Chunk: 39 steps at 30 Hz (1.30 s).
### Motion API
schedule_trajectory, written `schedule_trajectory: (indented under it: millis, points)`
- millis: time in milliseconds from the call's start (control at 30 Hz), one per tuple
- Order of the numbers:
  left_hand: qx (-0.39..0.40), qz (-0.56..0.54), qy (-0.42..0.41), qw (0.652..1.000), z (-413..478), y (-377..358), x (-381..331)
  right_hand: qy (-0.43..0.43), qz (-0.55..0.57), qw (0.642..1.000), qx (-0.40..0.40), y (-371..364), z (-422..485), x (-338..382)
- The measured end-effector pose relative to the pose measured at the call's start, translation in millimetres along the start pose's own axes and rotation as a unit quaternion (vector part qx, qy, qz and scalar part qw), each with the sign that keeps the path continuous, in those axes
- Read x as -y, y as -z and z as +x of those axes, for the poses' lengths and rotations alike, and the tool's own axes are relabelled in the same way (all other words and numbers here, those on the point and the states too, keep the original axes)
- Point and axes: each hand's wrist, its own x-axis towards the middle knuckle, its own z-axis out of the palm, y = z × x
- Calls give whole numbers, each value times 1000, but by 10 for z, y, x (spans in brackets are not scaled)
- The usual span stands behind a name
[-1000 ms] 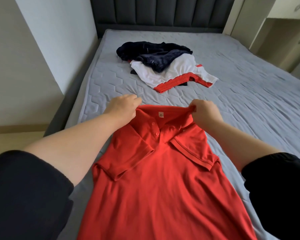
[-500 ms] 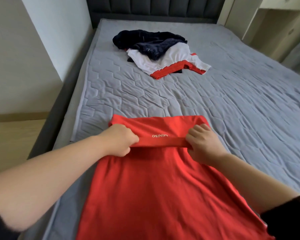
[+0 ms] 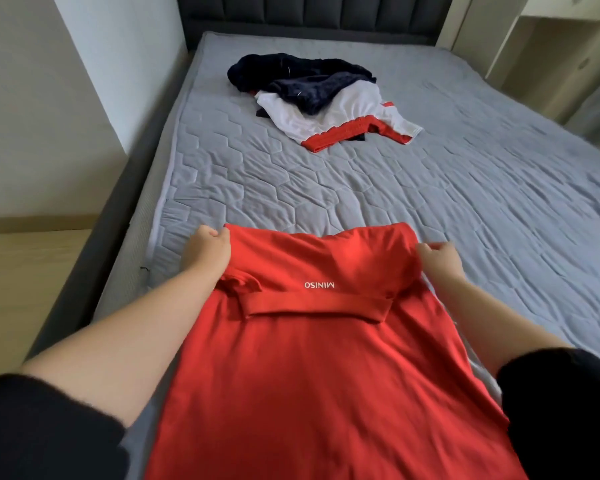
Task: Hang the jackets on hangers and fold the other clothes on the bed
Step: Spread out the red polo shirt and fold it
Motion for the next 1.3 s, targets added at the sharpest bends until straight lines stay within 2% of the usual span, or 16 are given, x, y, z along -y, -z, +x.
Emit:
schedule_trajectory:
  millis: [33, 100, 233, 367, 467, 533, 600, 667, 700, 800, 867, 933, 1133, 1167, 1233, 1300]
  points:
    - [1, -24, 40, 999, 54, -35, 8, -56, 51, 997, 23, -13, 59, 8]
    - [-5, -30, 52, 998, 119, -103, -26, -125, 106, 986, 31, -53, 166, 15]
    - [16, -22, -21, 999, 156, -197, -143, -76, 48, 996, 24, -172, 321, 55]
    - [-27, -23, -27, 999, 165, -191, 30, -68, -38, 995, -56, -112, 319, -57]
    - [-29, 79, -48, 995, 90, -228, 113, -83, -128, 987, -57, -88, 214, -149]
    - [-74, 182, -181, 964, 23, -250, 68, -22, -182, 980, -71, -140, 123, -86]
    - [-112, 196, -363, 904, -64, -286, -61, 100, -219, 962, -130, -196, 16, 28]
    - [-81, 201, -487, 846, -191, -406, -206, 266, -237, 922, -149, -308, -140, 142]
    - [-32, 230, -501, 834, -279, -488, -271, 335, -243, 902, -125, -394, -232, 191]
    - [104, 328, -458, 819, -434, -775, -243, 419, -304, 856, 0, -711, -408, 196]
    - [161, 365, -408, 822, -400, -858, -73, 378, -394, 834, 82, -844, -371, 40]
    - [186, 366, -356, 840, -325, -852, 83, 291, -431, 845, 128, -847, -263, -142]
    - [156, 339, -324, 869, -329, -880, 220, 185, -431, 879, 81, -866, -255, -135]
    - [149, 339, -326, 870, -336, -883, 232, 209, -408, 887, 54, -904, -316, -61]
    - [147, 332, -328, 872, -332, -885, 244, 324, -346, 880, 10, -993, -457, 57]
    - [145, 320, -332, 876, -331, -886, 262, 422, -346, 836, 58, -1075, -550, 65]
